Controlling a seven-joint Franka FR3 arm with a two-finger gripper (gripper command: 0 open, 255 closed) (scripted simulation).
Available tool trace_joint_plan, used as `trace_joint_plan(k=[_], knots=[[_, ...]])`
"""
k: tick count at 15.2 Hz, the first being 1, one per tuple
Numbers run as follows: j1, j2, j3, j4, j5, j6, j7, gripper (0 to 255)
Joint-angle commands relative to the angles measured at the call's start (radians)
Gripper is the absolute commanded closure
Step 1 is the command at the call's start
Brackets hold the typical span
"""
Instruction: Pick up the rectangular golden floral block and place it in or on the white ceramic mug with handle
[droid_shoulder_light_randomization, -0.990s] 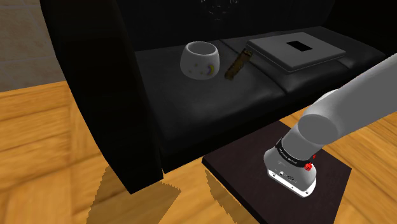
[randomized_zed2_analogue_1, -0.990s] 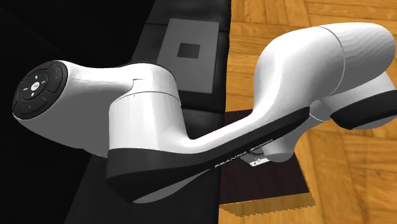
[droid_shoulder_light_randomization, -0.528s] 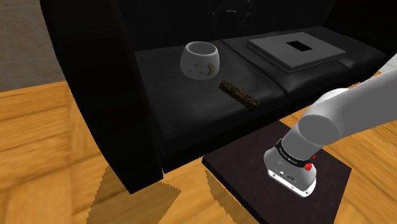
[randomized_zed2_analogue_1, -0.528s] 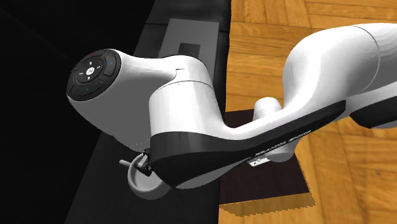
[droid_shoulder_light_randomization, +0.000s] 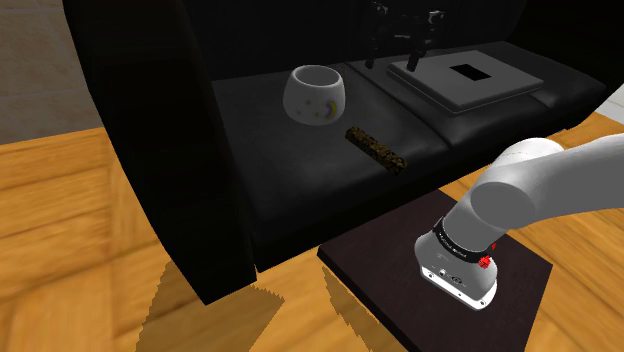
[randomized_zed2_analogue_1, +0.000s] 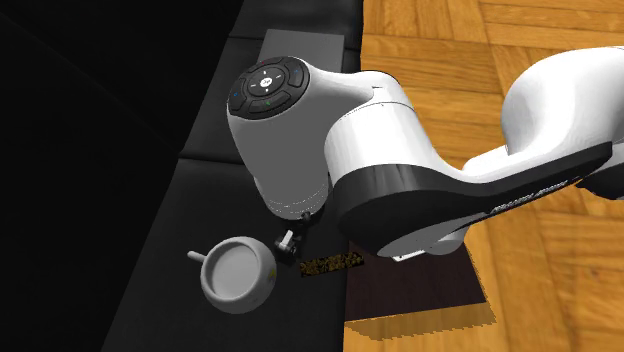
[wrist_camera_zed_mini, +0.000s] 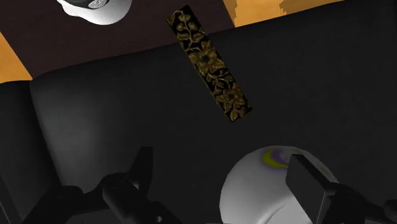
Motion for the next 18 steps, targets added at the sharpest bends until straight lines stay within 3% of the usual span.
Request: trace_joint_plan(k=[1,6,13,14,18], knots=[[0.003,-0.02,0.001,-0.039,0.005,0.019,-0.004,0],[0.006,-0.039,0.009,-0.112,0.013,0.073,-0.006,0],[0.006,-0.039,0.009,-0.112,0.013,0.073,-0.006,0],[0.006,-0.039,0.009,-0.112,0.013,0.073,-0.006,255],[0.006,-0.039,0.009,-0.112,0.013,0.073,-0.006,255]])
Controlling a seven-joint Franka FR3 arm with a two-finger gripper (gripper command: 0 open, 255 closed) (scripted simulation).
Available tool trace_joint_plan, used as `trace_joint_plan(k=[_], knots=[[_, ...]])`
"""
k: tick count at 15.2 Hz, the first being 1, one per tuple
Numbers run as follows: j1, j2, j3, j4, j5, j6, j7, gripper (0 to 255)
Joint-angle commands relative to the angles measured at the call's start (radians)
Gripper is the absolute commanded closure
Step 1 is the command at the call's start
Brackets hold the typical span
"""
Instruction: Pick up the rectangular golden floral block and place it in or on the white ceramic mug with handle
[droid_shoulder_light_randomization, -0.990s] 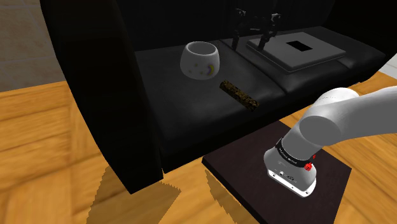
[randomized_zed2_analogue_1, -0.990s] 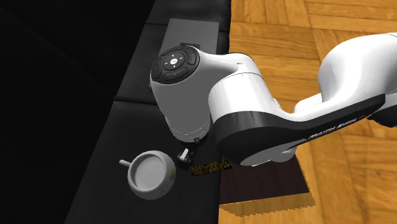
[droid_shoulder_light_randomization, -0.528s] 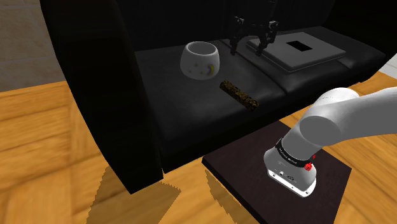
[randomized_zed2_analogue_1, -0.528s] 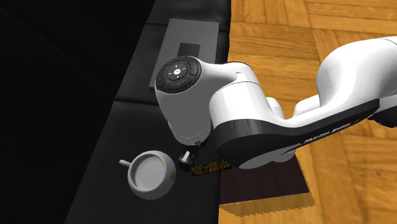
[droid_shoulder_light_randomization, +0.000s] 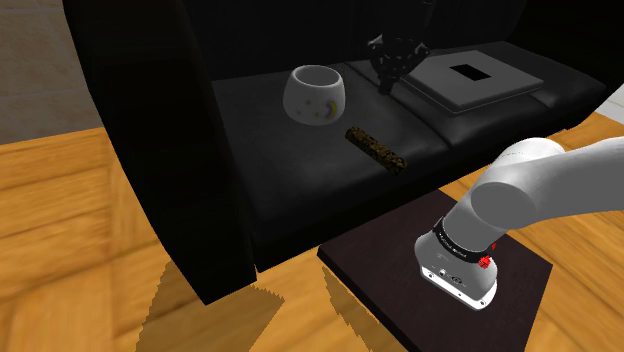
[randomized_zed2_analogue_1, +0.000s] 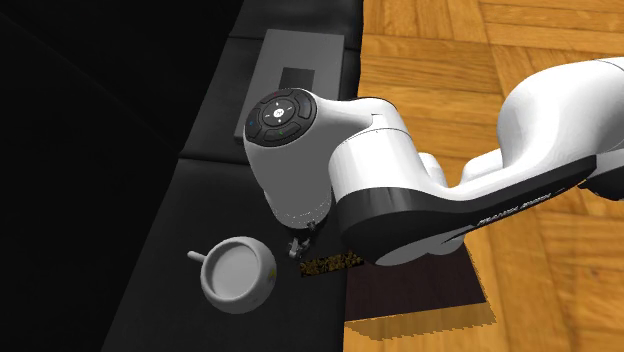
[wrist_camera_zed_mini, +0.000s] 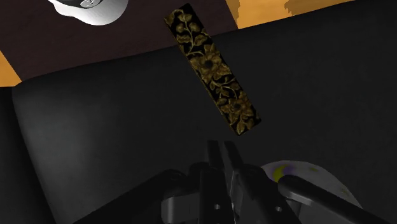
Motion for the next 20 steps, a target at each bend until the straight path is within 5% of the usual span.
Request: trace_joint_plan(k=[1,5,6,14,20], knots=[[0.0,0.0,0.0,0.0,0.0,0.0,0.0,255],[0.0,0.0,0.0,0.0,0.0,0.0,0.0,255],[0.0,0.0,0.0,0.0,0.0,0.0,0.0,0],[0.226,-0.108,-0.001,-0.274,-0.035,0.161,-0.449,0],[0.233,-0.111,0.011,-0.356,-0.023,0.239,-0.45,0]])
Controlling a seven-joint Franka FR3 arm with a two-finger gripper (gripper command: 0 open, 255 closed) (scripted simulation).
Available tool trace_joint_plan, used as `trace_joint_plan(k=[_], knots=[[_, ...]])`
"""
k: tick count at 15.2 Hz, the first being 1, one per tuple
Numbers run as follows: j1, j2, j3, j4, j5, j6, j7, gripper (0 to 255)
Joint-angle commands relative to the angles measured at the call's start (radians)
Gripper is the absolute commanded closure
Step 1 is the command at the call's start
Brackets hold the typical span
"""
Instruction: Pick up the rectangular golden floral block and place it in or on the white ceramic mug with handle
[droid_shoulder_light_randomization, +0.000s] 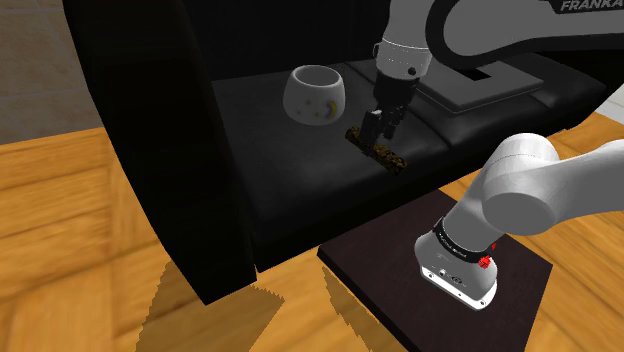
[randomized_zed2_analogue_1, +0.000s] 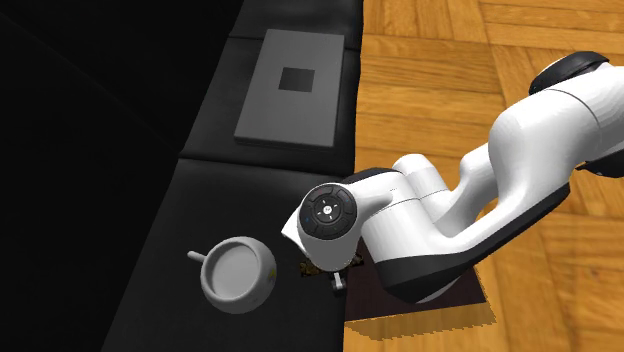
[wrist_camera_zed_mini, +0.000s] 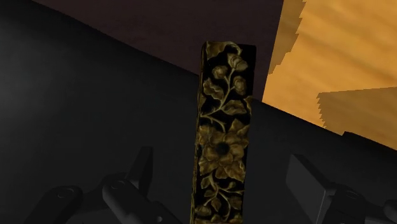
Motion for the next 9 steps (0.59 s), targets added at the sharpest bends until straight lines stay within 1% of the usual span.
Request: trace_joint_plan(k=[1,9], knots=[[0.003,0.003,0.005,-0.024,0.005,0.028,-0.001,0],[0.004,0.003,0.006,-0.032,0.006,0.036,-0.001,0]])
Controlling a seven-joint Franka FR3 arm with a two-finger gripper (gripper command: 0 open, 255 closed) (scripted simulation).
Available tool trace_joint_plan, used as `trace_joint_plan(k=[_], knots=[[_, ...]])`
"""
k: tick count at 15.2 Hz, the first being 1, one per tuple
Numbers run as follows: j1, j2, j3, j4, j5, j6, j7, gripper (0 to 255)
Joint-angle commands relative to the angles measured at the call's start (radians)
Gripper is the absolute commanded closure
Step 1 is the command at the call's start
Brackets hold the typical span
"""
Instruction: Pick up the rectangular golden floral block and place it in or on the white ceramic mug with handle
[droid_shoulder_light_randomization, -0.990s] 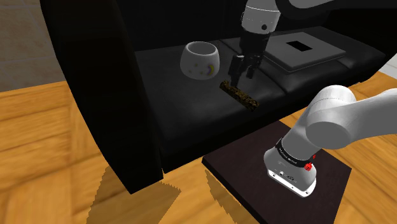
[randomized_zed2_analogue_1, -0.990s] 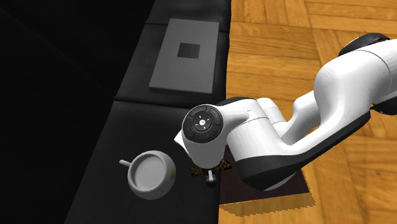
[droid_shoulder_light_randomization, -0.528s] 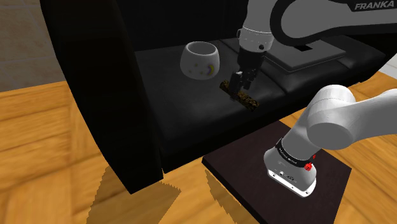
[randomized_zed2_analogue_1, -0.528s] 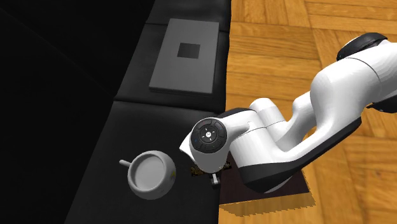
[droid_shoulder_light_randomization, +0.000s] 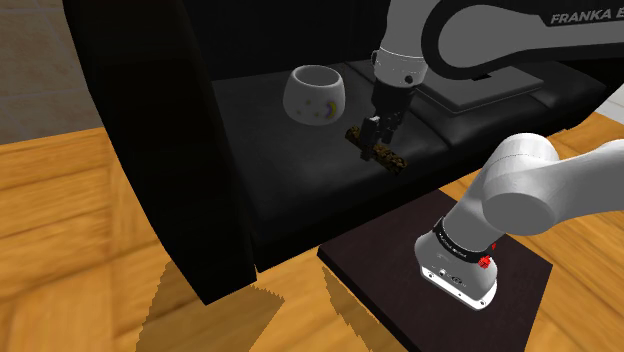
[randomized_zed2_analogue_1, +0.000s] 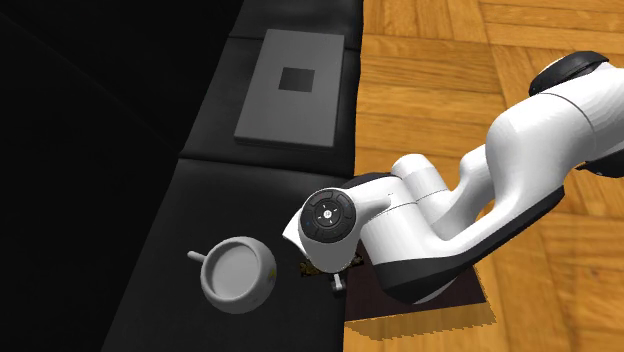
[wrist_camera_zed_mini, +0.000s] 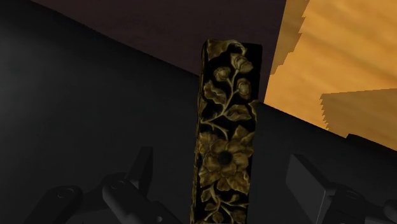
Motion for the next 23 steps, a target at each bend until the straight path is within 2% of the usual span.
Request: trace_joint_plan(k=[1,10,23], knots=[[0.0,0.0,0.0,0.0,0.0,0.0,0.0,255],[0.001,0.0,-0.001,0.0,-0.001,0.0,0.001,255],[-0.006,-0.004,-0.021,0.172,-0.022,-0.175,0.012,255]])
